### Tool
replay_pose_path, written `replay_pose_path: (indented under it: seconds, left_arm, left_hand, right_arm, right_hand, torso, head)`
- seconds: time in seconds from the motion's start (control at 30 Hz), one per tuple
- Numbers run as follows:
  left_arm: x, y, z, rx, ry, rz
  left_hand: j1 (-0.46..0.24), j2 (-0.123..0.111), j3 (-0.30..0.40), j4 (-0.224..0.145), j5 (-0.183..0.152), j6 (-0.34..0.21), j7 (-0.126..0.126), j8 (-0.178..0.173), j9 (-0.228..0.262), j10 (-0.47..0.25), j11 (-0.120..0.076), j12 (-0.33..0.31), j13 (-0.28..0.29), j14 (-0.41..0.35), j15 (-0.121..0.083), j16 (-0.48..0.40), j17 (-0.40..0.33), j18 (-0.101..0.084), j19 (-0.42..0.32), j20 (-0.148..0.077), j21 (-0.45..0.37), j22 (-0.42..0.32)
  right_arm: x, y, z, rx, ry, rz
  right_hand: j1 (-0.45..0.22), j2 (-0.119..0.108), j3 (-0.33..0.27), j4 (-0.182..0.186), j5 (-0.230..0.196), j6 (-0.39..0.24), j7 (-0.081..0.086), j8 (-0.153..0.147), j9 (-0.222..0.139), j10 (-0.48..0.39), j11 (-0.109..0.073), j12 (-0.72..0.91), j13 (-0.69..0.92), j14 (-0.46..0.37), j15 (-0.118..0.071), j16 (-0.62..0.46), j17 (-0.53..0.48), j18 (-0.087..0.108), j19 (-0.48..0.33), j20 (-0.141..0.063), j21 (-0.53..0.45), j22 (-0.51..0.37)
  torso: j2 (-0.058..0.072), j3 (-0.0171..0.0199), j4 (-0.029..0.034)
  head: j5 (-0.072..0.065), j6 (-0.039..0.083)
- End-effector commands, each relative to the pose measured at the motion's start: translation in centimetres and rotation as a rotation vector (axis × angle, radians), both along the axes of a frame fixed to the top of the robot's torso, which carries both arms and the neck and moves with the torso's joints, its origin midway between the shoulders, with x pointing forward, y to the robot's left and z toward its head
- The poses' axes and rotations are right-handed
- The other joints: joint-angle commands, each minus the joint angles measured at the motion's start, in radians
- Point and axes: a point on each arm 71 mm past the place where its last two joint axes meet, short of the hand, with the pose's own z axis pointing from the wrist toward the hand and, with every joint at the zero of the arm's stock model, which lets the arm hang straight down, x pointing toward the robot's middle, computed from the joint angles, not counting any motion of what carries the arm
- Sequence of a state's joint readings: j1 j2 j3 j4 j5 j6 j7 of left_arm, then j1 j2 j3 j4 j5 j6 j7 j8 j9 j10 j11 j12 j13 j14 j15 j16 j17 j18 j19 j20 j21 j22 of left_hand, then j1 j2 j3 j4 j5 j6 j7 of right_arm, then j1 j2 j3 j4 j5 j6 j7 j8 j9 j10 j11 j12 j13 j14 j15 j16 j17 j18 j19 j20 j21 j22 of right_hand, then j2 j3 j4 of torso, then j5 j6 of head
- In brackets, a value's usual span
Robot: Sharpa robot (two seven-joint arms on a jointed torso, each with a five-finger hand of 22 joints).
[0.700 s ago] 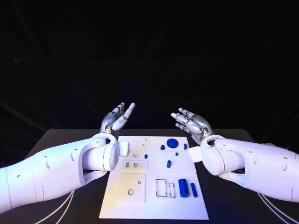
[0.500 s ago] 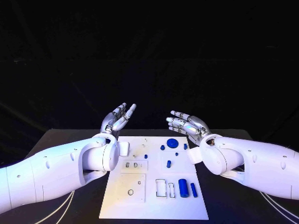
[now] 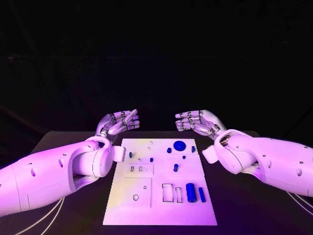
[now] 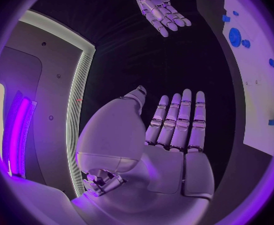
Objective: Assemble the parts on the task board
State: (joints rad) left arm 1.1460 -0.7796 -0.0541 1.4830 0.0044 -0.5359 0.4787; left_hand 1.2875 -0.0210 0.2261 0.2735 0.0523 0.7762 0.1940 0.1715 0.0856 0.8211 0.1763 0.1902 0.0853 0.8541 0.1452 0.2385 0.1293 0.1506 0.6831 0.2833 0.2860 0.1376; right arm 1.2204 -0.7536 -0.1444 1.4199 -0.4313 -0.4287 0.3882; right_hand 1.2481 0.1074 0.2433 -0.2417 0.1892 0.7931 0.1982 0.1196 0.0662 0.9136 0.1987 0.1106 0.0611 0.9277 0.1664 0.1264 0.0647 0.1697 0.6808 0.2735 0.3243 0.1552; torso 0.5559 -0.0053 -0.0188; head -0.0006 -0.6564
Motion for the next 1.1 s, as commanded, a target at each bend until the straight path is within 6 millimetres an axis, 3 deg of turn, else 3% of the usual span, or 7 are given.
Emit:
replay_pose_path:
  seconds: [0.03,0.17,0.3,0.57,0.67,0.87,1.1]
  left_arm:
    - [-0.3,-0.5,0.3,-0.003,0.002,-0.098]
    - [-0.7,0.0,1.0,-0.004,0.015,-0.125]
    - [-0.8,0.5,2.2,0.005,-0.004,-0.148]
    - [-1.0,0.8,4.4,0.043,-0.052,-0.208]
    - [-1.4,0.9,4.9,0.049,-0.048,-0.225]
    - [-2.4,1.2,5.9,0.047,-0.031,-0.259]
    - [-3.5,1.2,6.4,0.028,0.007,-0.295]
  left_hand:
    - [0.080,-0.018,0.022,-0.027,0.006,0.185,-0.006,0.020,-0.003,0.240,-0.040,0.018,0.005,0.254,-0.050,0.042,0.046,0.035,0.204,-0.029,0.078,0.016]
    - [0.115,-0.044,0.038,-0.058,0.005,0.197,-0.005,0.008,-0.009,0.273,-0.044,0.008,0.005,0.314,-0.066,0.066,0.073,0.037,0.278,-0.063,0.106,0.021]
    - [0.127,-0.032,0.059,-0.064,0.006,0.210,-0.009,0.011,-0.008,0.291,-0.050,0.010,0.007,0.310,-0.068,0.068,0.085,0.036,0.306,-0.080,0.110,0.017]
    - [0.093,-0.080,0.021,-0.058,0.004,0.222,-0.017,0.014,-0.008,0.319,-0.057,0.022,0.019,0.341,-0.082,0.144,0.148,0.034,0.366,-0.103,0.131,0.018]
    - [0.093,-0.080,0.000,-0.070,0.007,0.236,-0.020,0.037,0.001,0.342,-0.069,0.068,0.049,0.356,-0.095,0.248,0.220,0.032,0.404,-0.120,0.167,0.035]
    - [0.124,-0.043,-0.030,-0.124,0.005,0.233,-0.062,0.170,0.077,0.314,-0.100,0.267,0.199,0.327,-0.137,0.666,0.533,0.030,0.454,-0.173,0.327,0.131]
    - [0.143,-0.025,0.004,-0.144,0.007,0.153,-0.057,0.277,0.147,0.217,-0.103,0.400,0.308,0.258,-0.129,0.808,0.648,0.027,0.382,-0.174,0.430,0.207]
  right_arm:
    - [0.0,0.2,0.5,-0.154,-0.083,0.065]
    - [0.2,0.1,1.3,-0.271,-0.113,0.105]
    - [0.6,0.2,2.4,-0.421,-0.128,0.150]
    - [1.3,0.7,4.5,-0.759,-0.253,0.174]
    - [1.2,1.1,5.1,-0.846,-0.318,0.164]
    - [1.3,1.9,5.8,-0.994,-0.415,0.138]
    - [1.5,3.2,6.1,-1.066,-0.484,0.135]
  right_hand:
    - [0.011,-0.037,0.028,-0.028,0.002,0.125,0.034,0.006,0.001,0.132,-0.026,-0.011,0.004,0.168,-0.040,0.020,0.008,0.014,0.142,-0.038,0.106,0.044]
    - [0.004,-0.065,0.018,-0.032,0.064,0.163,0.016,0.006,0.003,0.187,-0.044,-0.018,0.007,0.239,-0.067,0.028,0.022,0.011,0.213,-0.070,0.204,0.097]
    - [0.001,-0.086,0.009,-0.036,0.129,0.217,-0.011,0.022,0.013,0.269,-0.075,-0.002,0.022,0.340,-0.107,0.064,0.059,0.014,0.284,-0.107,0.326,0.168]
    - [-0.013,-0.124,-0.012,-0.032,0.160,0.303,-0.071,0.057,0.051,0.412,-0.157,0.075,0.093,0.578,-0.188,0.221,0.196,-0.005,0.456,-0.183,0.602,0.410]
    - [-0.008,-0.129,-0.008,-0.033,0.134,0.295,-0.070,0.053,0.060,0.396,-0.155,0.087,0.121,0.580,-0.192,0.264,0.245,-0.019,0.481,-0.192,0.675,0.502]
    - [-0.028,-0.146,-0.011,-0.021,0.117,0.253,-0.066,0.033,0.069,0.274,-0.135,0.066,0.137,0.571,-0.182,0.331,0.322,-0.039,0.528,-0.187,0.784,0.647]
    - [-0.031,-0.150,0.002,-0.012,0.118,0.232,-0.067,0.024,0.087,0.200,-0.128,0.081,0.151,0.555,-0.179,0.375,0.377,-0.053,0.564,-0.181,0.868,0.766]
  torso:
    - [0.015,-0.0005,-0.0009]
    - [0.035,-0.0017,-0.0037]
    - [0.056,-0.0040,-0.0053]
    - [0.103,-0.0071,-0.0008]
    - [0.117,-0.0080,-0.0011]
    - [0.146,-0.0133,0.0020]
    - [0.169,-0.0140,0.0111]
  head:
    - [0.002,-0.003]
    - [0.000,0.000]
    - [-0.003,0.005]
    - [-0.006,0.011]
    - [-0.005,0.012]
    - [-0.011,0.019]
    - [-0.011,0.024]
